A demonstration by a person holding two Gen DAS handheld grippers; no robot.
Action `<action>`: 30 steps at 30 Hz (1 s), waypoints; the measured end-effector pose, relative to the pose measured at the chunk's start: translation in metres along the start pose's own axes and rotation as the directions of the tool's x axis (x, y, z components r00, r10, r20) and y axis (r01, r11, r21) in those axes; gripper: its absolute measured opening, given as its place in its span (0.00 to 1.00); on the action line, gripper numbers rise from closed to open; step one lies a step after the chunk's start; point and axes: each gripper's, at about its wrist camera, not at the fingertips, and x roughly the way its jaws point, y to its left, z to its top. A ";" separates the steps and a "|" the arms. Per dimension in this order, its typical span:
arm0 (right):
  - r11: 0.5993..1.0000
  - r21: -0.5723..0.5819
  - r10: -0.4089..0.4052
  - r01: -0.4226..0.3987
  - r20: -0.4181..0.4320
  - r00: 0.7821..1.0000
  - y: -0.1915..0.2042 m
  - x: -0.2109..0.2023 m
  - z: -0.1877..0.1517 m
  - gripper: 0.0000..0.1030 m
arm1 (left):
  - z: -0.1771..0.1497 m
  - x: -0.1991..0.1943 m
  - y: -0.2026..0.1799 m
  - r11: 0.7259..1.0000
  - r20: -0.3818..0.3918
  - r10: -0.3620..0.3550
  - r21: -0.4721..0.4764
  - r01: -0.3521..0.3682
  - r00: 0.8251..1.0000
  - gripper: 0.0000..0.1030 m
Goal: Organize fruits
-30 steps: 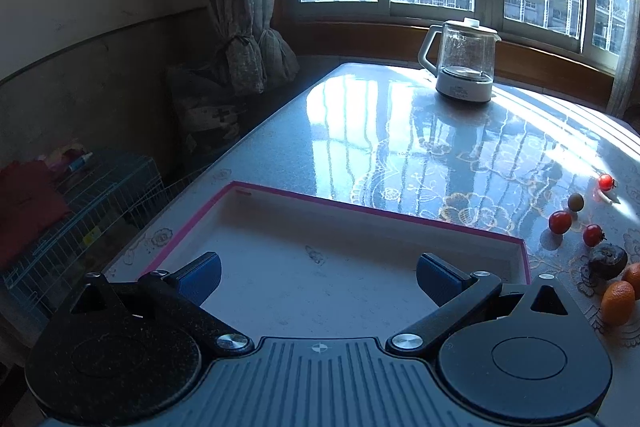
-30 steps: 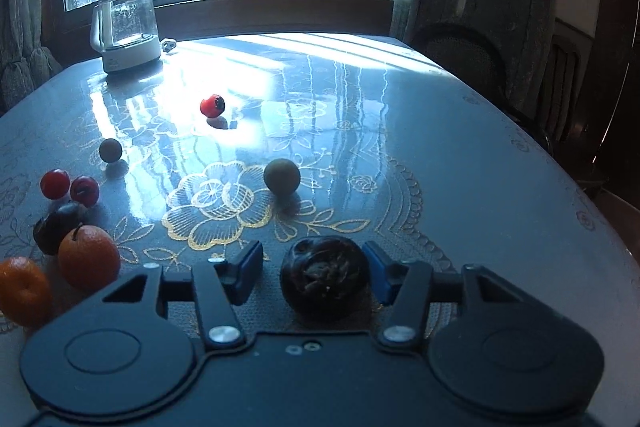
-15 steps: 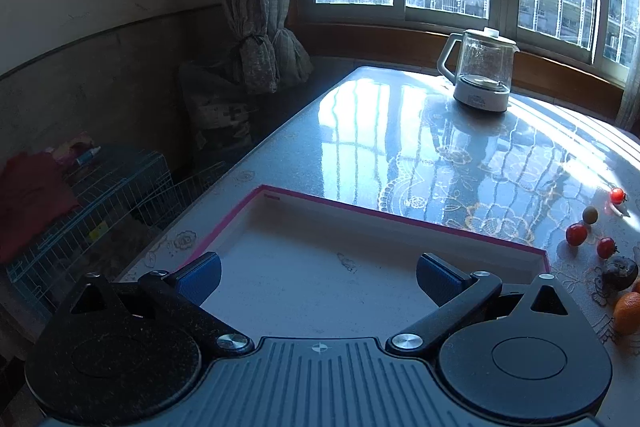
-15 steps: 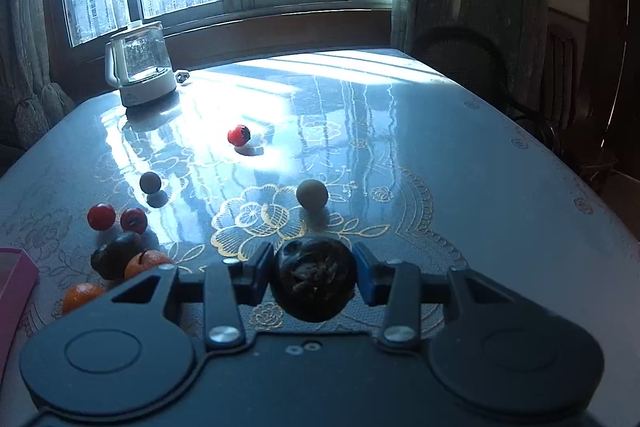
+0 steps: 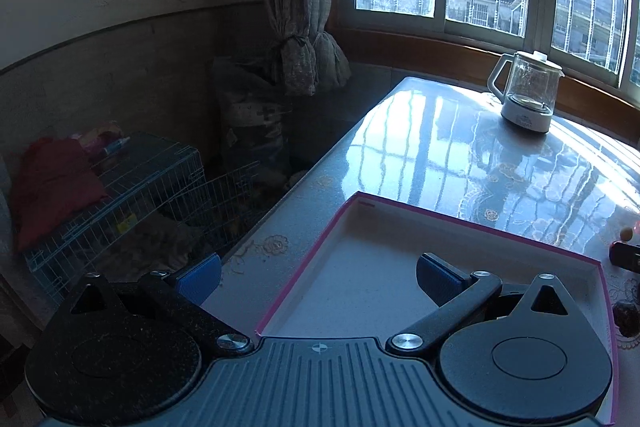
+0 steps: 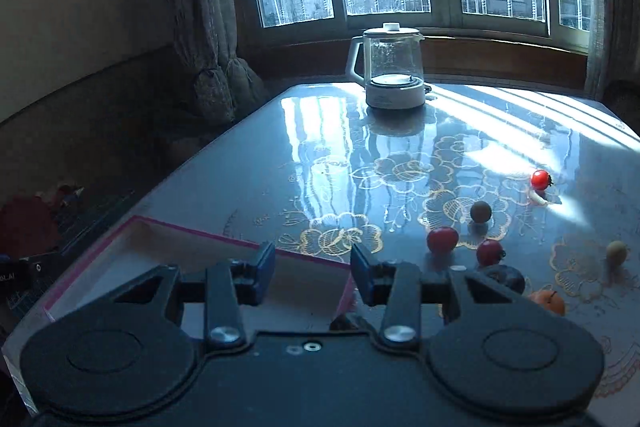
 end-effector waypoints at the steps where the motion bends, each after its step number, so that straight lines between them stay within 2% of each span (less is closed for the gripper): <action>1: 1.000 -0.010 0.013 -0.013 -0.016 1.000 0.010 0.011 -0.002 0.38 | -0.001 0.002 0.008 1.000 -0.005 0.008 -0.005 -0.008 1.000 1.00; 4: 1.000 -0.005 0.023 -0.023 -0.028 0.999 0.026 0.029 -0.007 0.37 | -0.002 0.006 0.026 0.999 -0.016 0.016 -0.028 -0.017 1.000 1.00; 6: 1.000 0.010 -0.001 0.002 -0.028 1.000 0.026 0.032 -0.009 0.37 | -0.004 0.010 0.036 0.999 -0.023 0.021 -0.038 -0.021 1.000 1.00; 8: 0.999 0.027 -0.030 0.031 -0.013 0.999 0.021 0.026 -0.009 0.37 | -0.005 0.014 0.042 0.999 -0.026 0.021 -0.041 -0.022 0.999 1.00; 10: 0.995 0.021 -0.096 0.095 0.031 0.995 0.010 0.005 -0.008 0.39 | -0.005 0.018 0.047 0.999 -0.026 0.020 -0.047 -0.021 0.999 1.00; 11: 0.988 0.021 -0.157 0.156 0.066 0.985 0.002 -0.010 -0.008 0.48 | -0.004 0.020 0.048 0.999 -0.025 0.019 -0.050 -0.020 1.000 1.00; 12: 0.980 0.025 -0.201 0.200 0.086 0.976 -0.007 -0.022 -0.006 0.79 | -0.004 0.022 0.048 0.998 -0.026 0.017 -0.053 -0.018 1.000 1.00; 13: 0.969 0.036 -0.248 0.246 0.105 0.963 -0.018 -0.034 -0.006 0.98 | -0.004 0.023 0.048 0.998 -0.030 0.009 -0.056 -0.011 1.000 1.00; 14: 0.960 0.050 -0.281 0.276 0.132 0.951 -0.026 -0.045 -0.007 1.00 | -0.004 0.025 0.046 0.998 -0.033 0.001 -0.058 -0.003 0.999 1.00; 17: 0.954 0.069 -0.298 0.291 0.118 0.947 -0.041 -0.061 -0.017 1.00 | -0.005 0.026 0.035 0.999 -0.039 -0.027 -0.048 0.026 0.999 1.00; 20: 0.947 0.013 -0.320 0.320 0.082 0.944 -0.031 -0.057 -0.031 1.00 | -0.006 0.024 0.022 0.998 -0.042 -0.057 -0.020 0.057 0.997 1.00; 23: 0.923 -0.068 -0.375 0.379 0.057 0.925 -0.009 -0.044 -0.045 1.00 | -0.006 0.019 0.012 0.997 -0.029 -0.075 0.014 0.076 0.997 1.00; 24: 0.905 -0.096 -0.411 0.414 0.053 0.910 -0.001 -0.042 -0.051 1.00 | -0.005 0.017 0.010 0.997 -0.024 -0.077 0.023 0.078 0.997 1.00; 26: 0.898 -0.133 -0.419 0.420 0.033 0.907 0.006 -0.030 -0.055 1.00 | -0.004 0.015 0.007 0.996 -0.018 -0.075 0.039 0.076 0.997 1.00; 30: 0.889 -0.106 -0.448 0.446 0.005 0.894 0.001 -0.015 -0.060 0.93 | -0.002 0.015 0.011 0.997 -0.023 -0.068 0.030 0.069 0.997 1.00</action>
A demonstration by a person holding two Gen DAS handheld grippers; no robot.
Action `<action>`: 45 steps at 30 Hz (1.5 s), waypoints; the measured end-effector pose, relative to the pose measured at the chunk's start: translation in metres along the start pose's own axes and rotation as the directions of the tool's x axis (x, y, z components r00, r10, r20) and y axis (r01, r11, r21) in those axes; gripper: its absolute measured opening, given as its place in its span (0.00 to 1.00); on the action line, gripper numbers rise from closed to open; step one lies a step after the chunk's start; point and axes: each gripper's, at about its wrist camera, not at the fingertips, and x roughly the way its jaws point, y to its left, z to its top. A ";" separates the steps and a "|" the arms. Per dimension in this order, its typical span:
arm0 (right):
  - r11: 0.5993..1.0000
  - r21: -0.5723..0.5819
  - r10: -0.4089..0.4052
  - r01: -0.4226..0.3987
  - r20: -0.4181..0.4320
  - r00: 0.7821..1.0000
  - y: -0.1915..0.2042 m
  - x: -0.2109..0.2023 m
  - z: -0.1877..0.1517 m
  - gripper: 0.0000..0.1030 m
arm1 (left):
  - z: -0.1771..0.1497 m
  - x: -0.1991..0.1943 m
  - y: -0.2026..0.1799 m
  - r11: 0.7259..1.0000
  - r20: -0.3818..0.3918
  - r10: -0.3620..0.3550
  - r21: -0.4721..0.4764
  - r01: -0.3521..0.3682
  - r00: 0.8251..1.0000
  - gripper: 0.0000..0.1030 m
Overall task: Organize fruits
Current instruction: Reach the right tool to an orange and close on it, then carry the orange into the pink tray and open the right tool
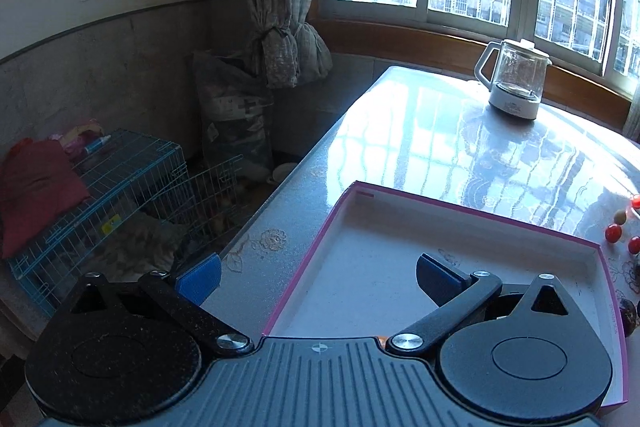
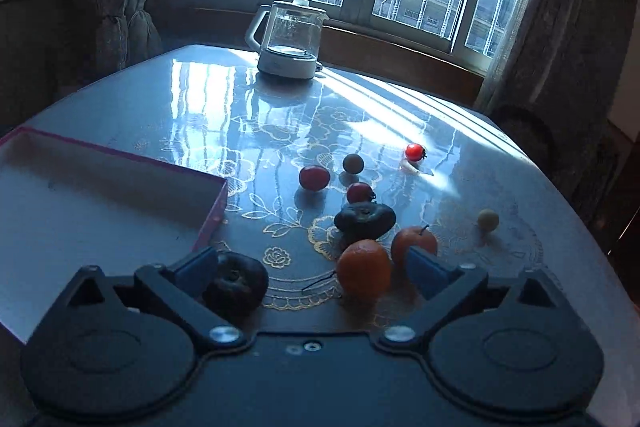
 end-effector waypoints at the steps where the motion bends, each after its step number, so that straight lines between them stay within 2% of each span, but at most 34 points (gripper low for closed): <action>1: 1.000 0.022 -0.007 0.007 -0.008 1.000 -0.004 0.005 0.000 0.90 | 0.000 0.001 0.001 1.000 -0.004 0.003 -0.002 -0.003 1.000 1.00; 3: 0.997 0.071 -0.014 0.016 -0.038 0.999 -0.015 0.016 0.002 0.64 | 0.000 0.003 0.002 1.000 -0.013 0.013 -0.007 -0.013 1.000 1.00; 5: 0.994 0.110 -0.002 0.010 -0.070 0.998 -0.023 0.028 0.001 0.62 | 0.000 0.005 0.002 1.000 -0.020 0.016 -0.014 -0.016 1.000 1.00; 7: 0.991 0.127 -0.026 0.040 -0.106 0.994 -0.029 0.040 -0.003 0.58 | 0.000 0.006 0.000 1.000 -0.024 0.015 -0.008 -0.015 1.000 1.00; 11: 0.988 0.150 -0.014 0.031 -0.112 0.994 -0.036 0.048 -0.006 0.55 | 0.001 0.009 -0.003 1.000 -0.021 0.025 0.002 -0.025 0.999 1.00; 15: 0.985 0.171 0.008 0.011 -0.108 0.994 -0.041 0.053 -0.008 0.38 | 0.000 0.012 -0.005 1.000 -0.032 0.026 -0.006 -0.027 0.999 1.00; 23: 0.959 0.279 0.067 -0.046 -0.064 0.996 -0.057 0.044 -0.011 0.37 | 0.001 0.012 -0.005 1.000 -0.027 0.020 -0.003 -0.021 0.999 1.00; 29: 0.963 0.254 0.098 -0.094 -0.005 0.995 -0.050 0.020 0.008 0.37 | 0.002 0.011 0.000 1.000 -0.026 0.016 -0.010 -0.016 1.000 1.00; 32: 0.960 0.235 0.152 -0.155 0.030 0.988 -0.035 0.007 0.025 0.37 | 0.003 0.009 0.004 1.000 -0.024 0.013 -0.014 -0.013 1.000 1.00; 36: 0.947 0.181 0.262 -0.265 0.044 0.964 0.002 0.001 0.046 0.38 | 0.003 0.005 0.011 1.000 -0.015 0.021 -0.010 -0.021 1.000 1.00; 40: 0.936 0.104 0.339 -0.337 -0.006 0.941 0.050 0.013 0.051 0.38 | 0.004 0.004 0.025 0.999 -0.030 0.030 -0.025 -0.031 0.999 1.00; 45: 0.932 0.065 0.362 -0.357 -0.082 0.929 0.091 0.034 0.046 0.38 | 0.002 0.002 0.038 0.999 -0.033 0.043 -0.024 -0.044 0.999 1.00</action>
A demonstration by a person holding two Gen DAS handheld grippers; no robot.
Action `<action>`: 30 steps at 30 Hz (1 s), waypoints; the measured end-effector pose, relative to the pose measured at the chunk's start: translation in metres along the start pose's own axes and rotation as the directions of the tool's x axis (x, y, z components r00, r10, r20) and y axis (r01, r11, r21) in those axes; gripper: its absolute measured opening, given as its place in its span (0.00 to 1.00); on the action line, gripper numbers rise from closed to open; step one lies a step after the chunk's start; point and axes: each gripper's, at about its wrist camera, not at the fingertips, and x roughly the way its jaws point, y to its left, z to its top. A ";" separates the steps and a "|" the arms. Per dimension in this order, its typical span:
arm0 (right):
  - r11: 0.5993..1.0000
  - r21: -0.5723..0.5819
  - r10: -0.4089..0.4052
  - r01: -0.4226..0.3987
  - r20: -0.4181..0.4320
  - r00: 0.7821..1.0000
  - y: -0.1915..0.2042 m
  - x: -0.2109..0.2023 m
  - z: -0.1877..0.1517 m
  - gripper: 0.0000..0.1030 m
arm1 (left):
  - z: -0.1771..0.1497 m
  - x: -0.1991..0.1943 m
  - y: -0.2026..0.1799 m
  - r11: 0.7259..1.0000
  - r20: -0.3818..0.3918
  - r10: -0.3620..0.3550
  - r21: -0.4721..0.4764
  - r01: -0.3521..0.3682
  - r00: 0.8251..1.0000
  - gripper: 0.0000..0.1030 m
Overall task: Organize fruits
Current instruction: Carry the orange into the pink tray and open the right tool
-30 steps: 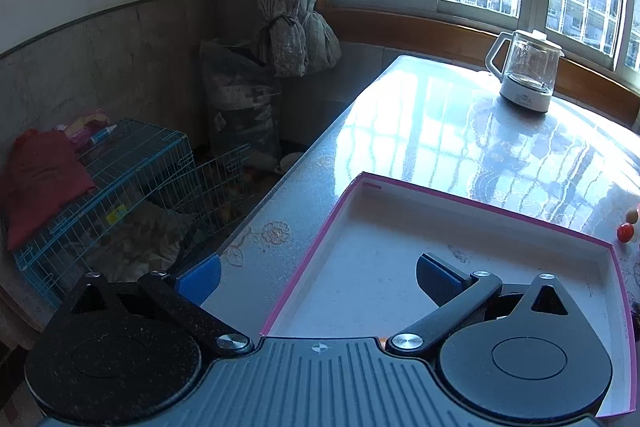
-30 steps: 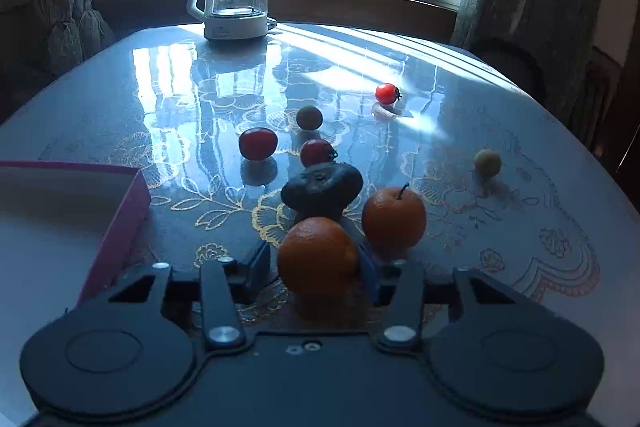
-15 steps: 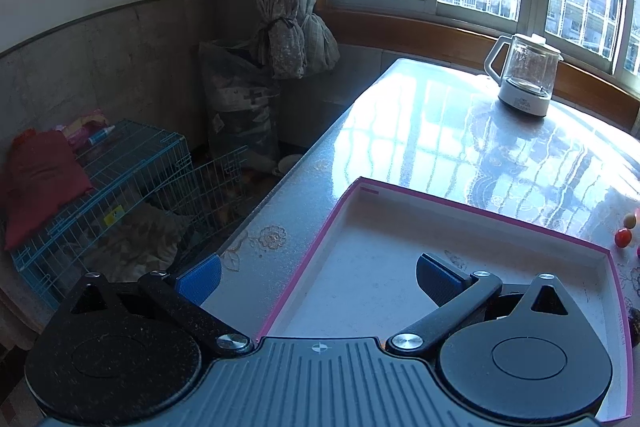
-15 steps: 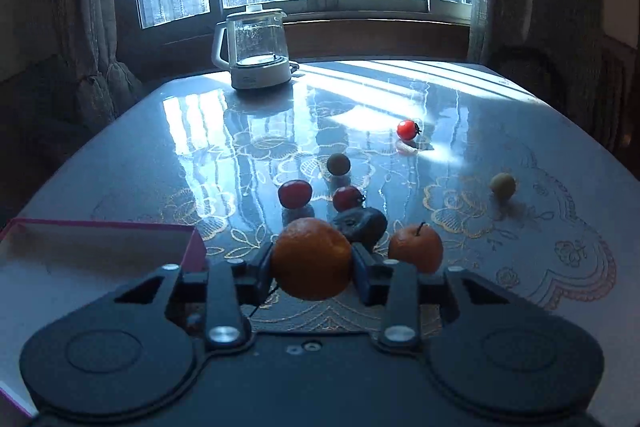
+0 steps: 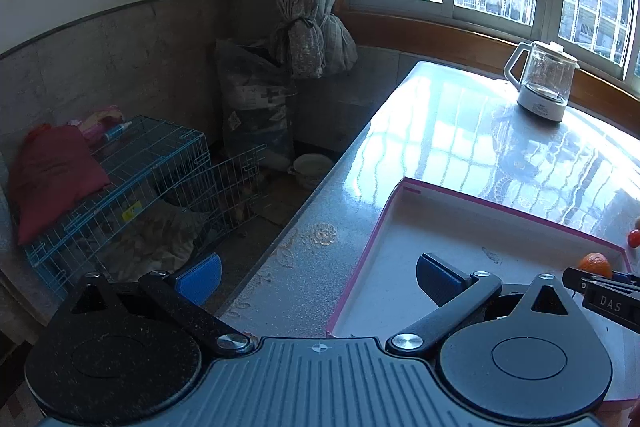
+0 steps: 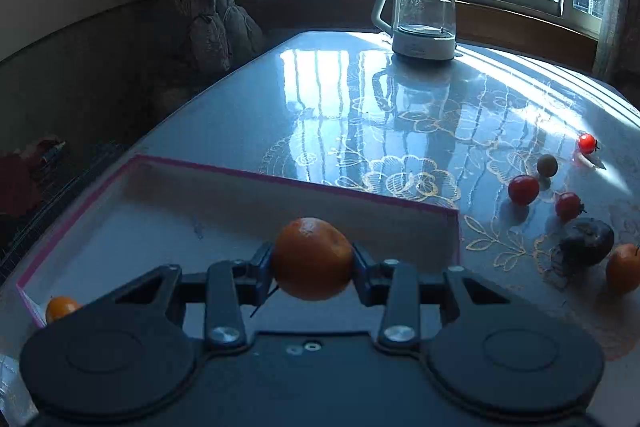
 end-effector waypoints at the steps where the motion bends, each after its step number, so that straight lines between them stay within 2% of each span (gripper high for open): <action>1: 1.000 -0.008 -0.008 0.008 -0.008 1.000 0.004 0.004 0.000 0.38 | 0.000 0.000 0.003 1.000 -0.001 0.002 0.001 -0.002 1.000 1.00; 5: 0.997 -0.054 -0.058 0.058 0.006 0.998 0.020 0.002 0.001 0.42 | 0.001 0.000 0.009 1.000 0.002 0.001 -0.006 -0.001 1.000 1.00; 7: 0.993 -0.075 -0.087 0.089 0.036 0.996 0.023 -0.005 0.001 0.53 | 0.001 -0.001 0.008 1.000 0.001 -0.004 -0.009 0.004 1.000 1.00; 8: 0.992 -0.079 -0.094 0.098 0.048 0.994 0.024 -0.009 0.002 0.63 | 0.001 -0.002 0.007 1.000 0.002 -0.009 -0.009 0.009 1.000 1.00; 9: 0.991 -0.075 -0.105 0.111 0.074 0.992 0.022 -0.016 0.001 0.69 | 0.001 -0.002 0.006 1.000 0.005 -0.017 -0.007 0.017 1.000 1.00; 13: 0.992 -0.025 -0.121 0.125 0.128 0.984 0.002 -0.043 0.002 0.71 | -0.001 -0.011 -0.006 0.998 0.025 -0.057 0.024 0.056 0.998 1.00; 16: 0.987 0.028 -0.158 0.156 0.153 0.975 -0.021 -0.067 -0.006 0.77 | -0.002 -0.019 -0.023 0.992 0.035 -0.115 0.051 0.113 0.993 1.00; 21: 0.967 0.121 -0.243 0.225 0.160 0.957 -0.070 -0.104 -0.026 0.77 | -0.011 -0.040 -0.076 0.964 0.055 -0.234 0.147 0.223 0.971 1.00; 25: 0.943 0.196 -0.300 0.269 0.155 0.941 -0.113 -0.132 -0.044 0.77 | -0.024 -0.063 -0.140 0.927 0.050 -0.325 0.213 0.308 0.944 1.00; 30: 0.924 0.245 -0.337 0.295 0.148 0.930 -0.170 -0.161 -0.060 0.77 | -0.046 -0.083 -0.217 0.894 0.002 -0.403 0.215 0.393 0.915 1.00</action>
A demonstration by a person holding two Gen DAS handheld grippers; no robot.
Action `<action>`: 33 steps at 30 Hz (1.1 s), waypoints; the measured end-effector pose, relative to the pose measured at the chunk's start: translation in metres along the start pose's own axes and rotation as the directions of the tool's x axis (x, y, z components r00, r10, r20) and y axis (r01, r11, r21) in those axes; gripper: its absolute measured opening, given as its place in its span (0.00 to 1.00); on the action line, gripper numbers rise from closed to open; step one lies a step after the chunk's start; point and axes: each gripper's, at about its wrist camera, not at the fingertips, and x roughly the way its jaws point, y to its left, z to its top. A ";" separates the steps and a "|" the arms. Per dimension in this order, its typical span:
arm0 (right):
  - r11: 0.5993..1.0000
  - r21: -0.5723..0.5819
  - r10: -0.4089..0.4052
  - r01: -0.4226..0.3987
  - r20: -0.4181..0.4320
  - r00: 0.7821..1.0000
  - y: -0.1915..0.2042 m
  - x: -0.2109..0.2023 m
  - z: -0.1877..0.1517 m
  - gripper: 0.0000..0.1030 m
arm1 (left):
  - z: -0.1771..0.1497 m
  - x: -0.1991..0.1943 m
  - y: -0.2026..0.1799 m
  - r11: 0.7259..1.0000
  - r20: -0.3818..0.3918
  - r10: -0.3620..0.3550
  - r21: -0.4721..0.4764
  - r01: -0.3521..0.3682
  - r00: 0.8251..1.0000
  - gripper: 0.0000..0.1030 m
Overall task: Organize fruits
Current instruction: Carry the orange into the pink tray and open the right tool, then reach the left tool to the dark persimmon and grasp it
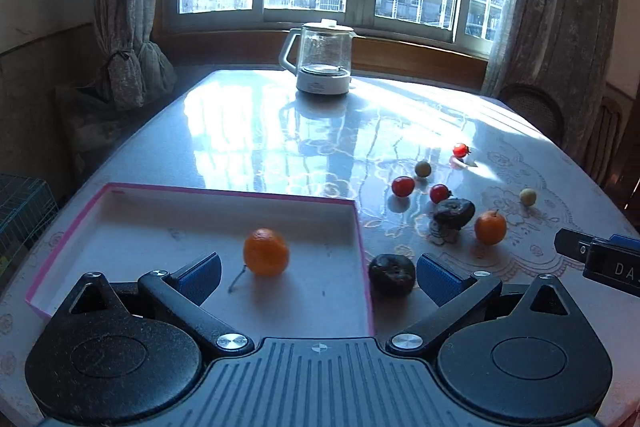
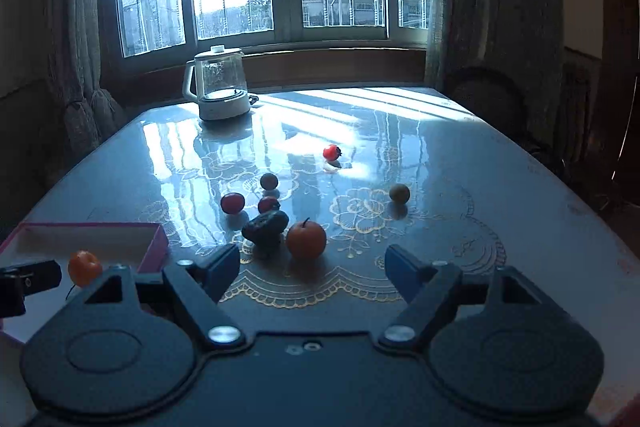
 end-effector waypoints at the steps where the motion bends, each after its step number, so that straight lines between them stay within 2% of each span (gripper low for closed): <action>1: 1.000 0.002 -0.006 0.006 0.000 1.000 -0.011 -0.002 -0.001 0.77 | -0.007 0.002 -0.020 1.000 -0.015 -0.031 0.003 0.031 0.999 1.00; 6: 1.000 0.012 -0.026 0.026 -0.006 1.000 -0.056 -0.005 0.000 0.77 | -0.024 0.012 -0.085 0.991 -0.066 -0.129 0.038 0.132 0.989 1.00; 9: 0.999 0.027 -0.034 0.034 -0.006 0.999 -0.075 -0.006 -0.002 0.77 | -0.031 0.023 -0.102 0.989 -0.112 -0.134 0.043 0.139 0.985 1.00; 12: 0.998 0.050 -0.029 0.029 -0.009 1.000 -0.086 -0.002 -0.003 0.77 | -0.034 0.040 -0.098 0.994 -0.168 -0.104 0.018 0.109 0.980 1.00; 14: 0.998 0.058 -0.023 0.023 -0.011 1.000 -0.088 0.001 -0.003 0.77 | -0.035 0.049 -0.082 0.998 -0.183 -0.058 -0.013 0.057 0.981 1.00; 15: 0.998 0.059 -0.015 0.016 -0.012 1.000 -0.089 0.000 -0.005 0.77 | -0.035 0.048 -0.078 0.998 -0.171 -0.068 -0.009 0.067 0.983 1.00; 16: 0.998 0.059 -0.010 0.011 -0.014 1.000 -0.089 0.002 -0.005 0.77 | -0.035 0.049 -0.076 0.999 -0.160 -0.027 0.014 0.030 0.987 1.00; 21: 0.998 0.057 0.033 -0.031 -0.024 0.999 -0.077 0.013 -0.004 0.77 | -0.032 0.056 -0.058 0.999 -0.141 0.035 0.028 -0.032 0.989 1.00; 26: 0.996 0.048 0.071 -0.069 -0.032 0.997 -0.063 0.021 -0.002 0.77 | -0.018 0.070 -0.059 0.998 -0.089 0.033 0.048 -0.029 0.996 1.00; 33: 0.997 0.042 0.072 -0.071 -0.028 0.997 -0.062 0.021 0.002 0.79 | -0.017 0.088 -0.072 0.999 -0.095 0.021 0.045 -0.017 0.995 0.99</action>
